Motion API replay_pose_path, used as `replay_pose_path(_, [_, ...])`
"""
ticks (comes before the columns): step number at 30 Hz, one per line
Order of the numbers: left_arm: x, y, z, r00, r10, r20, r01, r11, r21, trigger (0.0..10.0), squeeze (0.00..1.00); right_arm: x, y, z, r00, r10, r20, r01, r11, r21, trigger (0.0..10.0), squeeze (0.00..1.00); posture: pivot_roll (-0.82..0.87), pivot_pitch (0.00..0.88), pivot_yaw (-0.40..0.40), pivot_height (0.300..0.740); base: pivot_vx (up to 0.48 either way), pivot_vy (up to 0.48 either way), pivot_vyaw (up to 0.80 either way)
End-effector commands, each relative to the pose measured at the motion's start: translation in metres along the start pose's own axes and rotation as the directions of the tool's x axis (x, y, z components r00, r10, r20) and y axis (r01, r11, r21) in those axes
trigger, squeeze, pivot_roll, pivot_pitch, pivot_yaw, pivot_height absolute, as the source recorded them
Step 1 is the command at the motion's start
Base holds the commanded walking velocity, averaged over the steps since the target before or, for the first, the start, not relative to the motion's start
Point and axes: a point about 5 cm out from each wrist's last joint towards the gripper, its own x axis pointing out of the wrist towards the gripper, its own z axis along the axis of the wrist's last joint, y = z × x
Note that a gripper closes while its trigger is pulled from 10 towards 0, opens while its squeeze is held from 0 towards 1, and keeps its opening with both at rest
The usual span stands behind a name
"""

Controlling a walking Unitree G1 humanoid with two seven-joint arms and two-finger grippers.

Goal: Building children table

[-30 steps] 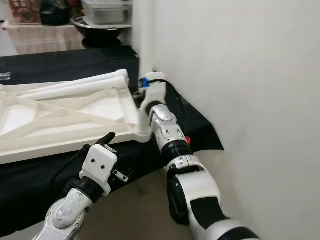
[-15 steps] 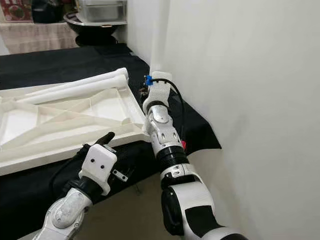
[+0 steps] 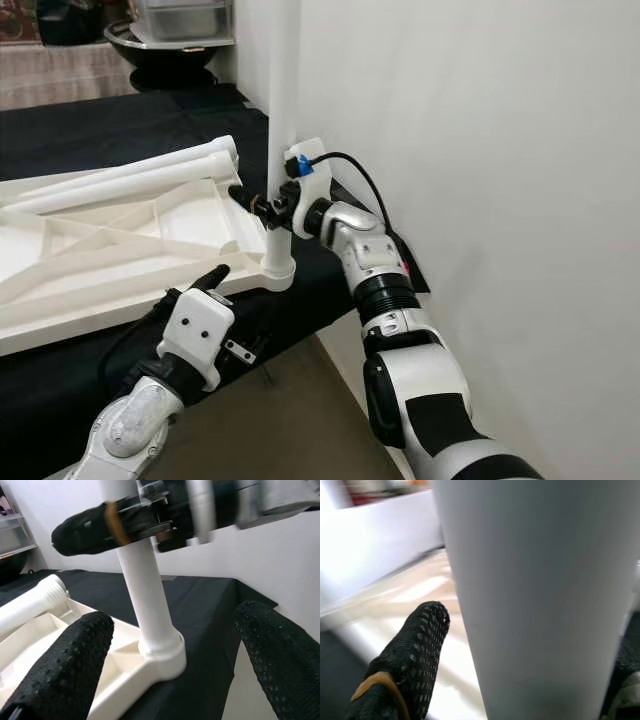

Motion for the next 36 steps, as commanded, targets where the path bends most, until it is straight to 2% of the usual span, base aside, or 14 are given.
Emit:
replay_pose_path(1, [-0.001,0.0,-0.002,1.0,-0.003,-0.012,0.003,1.0,0.006,10.0,0.0,0.004,0.012,-0.001,0.987,0.16,0.011,-0.161,0.987,0.02,10.0,0.0,0.05,0.0,-0.119,0.74,0.0,0.0,0.0])
replay_pose_path(4, [-0.001,0.0,-0.002,1.0,-0.002,-0.012,0.003,1.0,0.006,10.0,0.0,0.005,0.015,0.001,0.974,0.225,0.018,-0.226,0.974,0.028,10.0,0.0,0.05,0.0,-0.119,0.74,0.0,0.0,0.0])
replay_pose_path(10, [-0.001,-0.001,-0.001,1.0,0.001,-0.011,-0.001,1.0,0.006,10.0,0.0,0.017,0.02,-0.006,0.968,0.251,-0.012,-0.251,0.967,0.034,10.0,0.0,0.06,0.0,-0.123,0.74,0.0,0.0,0.0])
replay_pose_path(11, [-0.001,0.0,-0.001,1.0,0.002,-0.01,-0.002,1.0,0.006,10.0,0.0,0.021,0.023,-0.006,0.962,0.272,0.004,-0.272,0.961,0.038,3.9,0.0,0.06,0.0,-0.125,0.74,0.0,0.0,0.0])
replay_pose_path(15, [-0.001,0.0,-0.001,1.0,0.003,-0.009,-0.003,1.0,0.006,10.0,0.0,0.021,0.024,-0.006,0.953,0.303,0.012,-0.303,0.952,0.043,3.9,0.0,0.06,0.0,-0.125,0.74,0.0,0.0,0.0])
replay_pose_path(16, [-0.001,0.0,0.0,1.0,0.003,-0.009,-0.003,1.0,0.007,10.0,0.0,0.022,0.025,-0.006,0.947,0.32,0.019,-0.321,0.946,0.04,0.0,0.0,0.06,0.0,-0.126,0.74,0.0,0.0,0.0])
replay_pose_path(21, [-0.001,0.0,0.0,1.0,0.005,-0.008,-0.005,1.0,0.008,10.0,0.0,0.026,0.024,-0.005,0.966,0.255,0.038,-0.256,0.967,0.017,0.0,0.0,0.06,0.0,-0.126,0.74,0.0,0.0,0.0])
replay_pose_path(30, [-0.001,0.0,0.0,1.0,0.005,-0.008,-0.005,1.0,0.008,10.0,0.0,0.026,0.024,-0.005,0.966,0.255,0.038,-0.256,0.967,0.017,0.0,0.0,0.06,0.0,-0.126,0.74,0.0,0.0,0.0])
replay_pose_path(31, [-0.001,0.0,0.0,1.0,0.005,-0.008,-0.005,1.0,0.008,10.0,0.0,0.027,0.021,-0.005,0.978,0.201,0.045,-0.202,0.979,0.018,0.0,0.0,0.06,0.0,-0.126,0.74,0.0,0.0,0.0])
replay_pose_path(32, [-0.001,0.0,0.0,1.0,0.005,-0.008,-0.005,1.0,0.008,10.0,0.0,0.027,0.021,-0.005,0.978,0.201,0.045,-0.202,0.979,0.018,0.0,0.0,0.06,0.0,-0.126,0.74,0.0,0.0,0.0])
replay_pose_path(33, [0.0,0.001,0.0,1.0,0.003,-0.007,-0.003,1.0,0.009,10.0,0.0,0.025,-0.006,-0.003,0.963,-0.264,0.051,0.262,0.964,0.043,0.0,0.0,0.05,0.0,-0.118,0.74,0.0,0.0,0.0])
replay_pose_path(34, [0.0,0.001,0.0,1.0,0.001,-0.006,-0.001,1.0,0.01,10.0,0.0,0.014,-0.025,-0.002,0.789,-0.614,0.038,0.611,0.789,0.054,0.0,0.0,0.05,0.0,-0.118,0.74,0.0,0.0,0.0])
replay_pose_path(35, [0.001,0.0,0.0,1.0,-0.001,-0.004,0.001,1.0,0.01,10.0,0.0,0.005,-0.035,-0.002,0.591,-0.806,0.031,0.804,0.591,0.065,0.0,0.0,0.05,0.0,-0.118,0.74,0.0,0.0,0.0])
replay_pose_path(36, [0.001,0.0,0.0,1.0,-0.001,-0.004,0.001,1.0,0.01,10.0,0.0,0.005,-0.035,-0.002,0.591,-0.806,0.031,0.804,0.591,0.065,0.0,0.0,0.05,0.0,-0.118,0.74,0.0,0.0,0.0])
